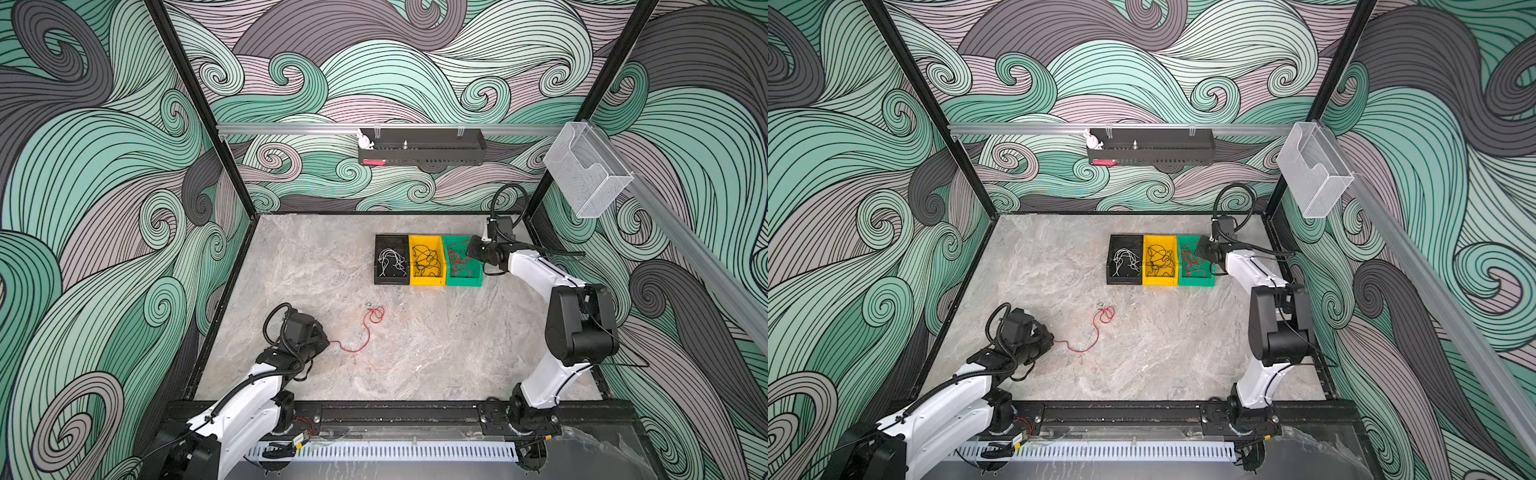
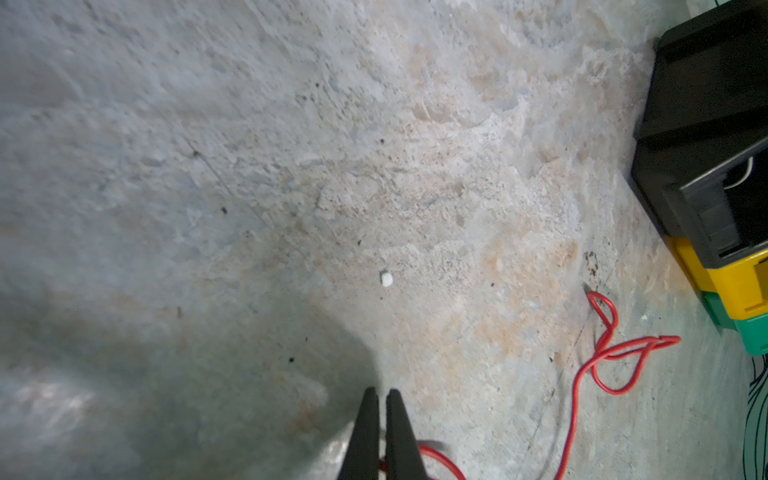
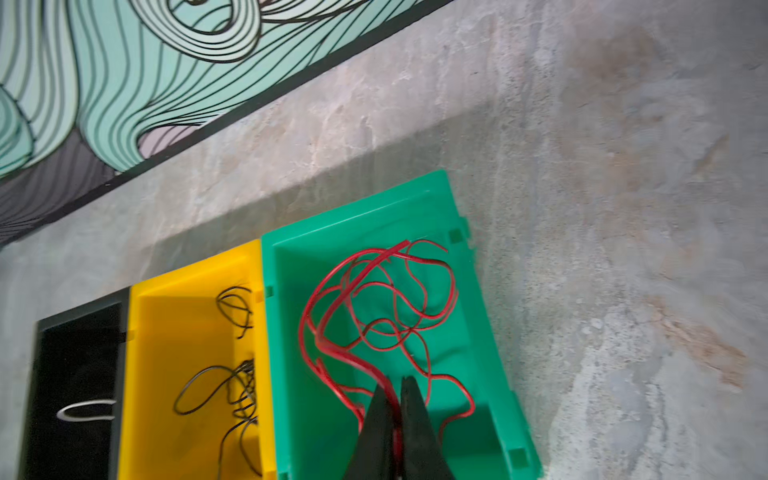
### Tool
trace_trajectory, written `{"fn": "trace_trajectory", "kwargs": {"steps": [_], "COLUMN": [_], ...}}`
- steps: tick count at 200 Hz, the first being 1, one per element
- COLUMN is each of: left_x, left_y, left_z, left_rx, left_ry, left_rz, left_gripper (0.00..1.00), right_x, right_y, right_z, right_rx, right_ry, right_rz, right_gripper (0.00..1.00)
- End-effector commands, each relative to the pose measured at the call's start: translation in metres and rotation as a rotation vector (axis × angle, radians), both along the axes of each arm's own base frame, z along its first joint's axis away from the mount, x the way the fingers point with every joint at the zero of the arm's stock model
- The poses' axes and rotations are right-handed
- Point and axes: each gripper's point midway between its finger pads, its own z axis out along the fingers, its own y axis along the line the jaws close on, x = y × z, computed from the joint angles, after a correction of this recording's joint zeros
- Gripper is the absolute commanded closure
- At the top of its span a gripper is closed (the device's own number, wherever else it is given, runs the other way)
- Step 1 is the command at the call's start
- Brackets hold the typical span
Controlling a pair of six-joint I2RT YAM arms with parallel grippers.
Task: Untangle the cables
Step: 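Lower the red wire into the green bin with the right gripper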
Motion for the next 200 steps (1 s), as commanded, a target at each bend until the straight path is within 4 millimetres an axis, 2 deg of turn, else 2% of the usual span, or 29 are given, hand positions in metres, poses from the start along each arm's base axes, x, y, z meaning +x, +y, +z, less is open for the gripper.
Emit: {"fn": "trace_trajectory", "kwargs": {"steps": [1,19,62,95,115,130,200], "left_x": [-0.001,0.0,0.001,0.0,0.0,0.0,0.002], "left_y": [0.005,0.004,0.002,0.002,0.002,0.002,-0.008], "left_z": [-0.004,-0.006,-0.005,-0.006,-0.005,-0.004,0.003], "left_rx": [0.016,0.014,0.006,0.011,0.011,0.013,-0.013], "left_ry": [0.003,0.009,0.02,0.03,0.025,0.023,0.012], "left_rz": [0.017,0.017,0.013,0.008,0.008,0.005,-0.05], "left_gripper": [1.0,1.0,1.0,1.0,1.0,1.0,1.0], "right_x": [-0.001,0.001,0.005,0.006,0.006,0.005,-0.004], "right_y": [-0.014,-0.014,0.011,0.02,0.02,0.02,0.021], "right_z": [-0.008,-0.019,-0.056,-0.07,-0.069,-0.063,-0.012], "right_rx": [-0.131,-0.152,-0.169,-0.159,-0.159,-0.159,-0.13], "right_ry": [0.019,0.051,0.139,0.17,0.17,0.162,0.08], "right_rz": [-0.039,-0.027,0.049,0.072,0.074,0.075,0.095], "right_gripper": [0.92,0.92,0.91,0.89,0.85,0.74,0.63]}}
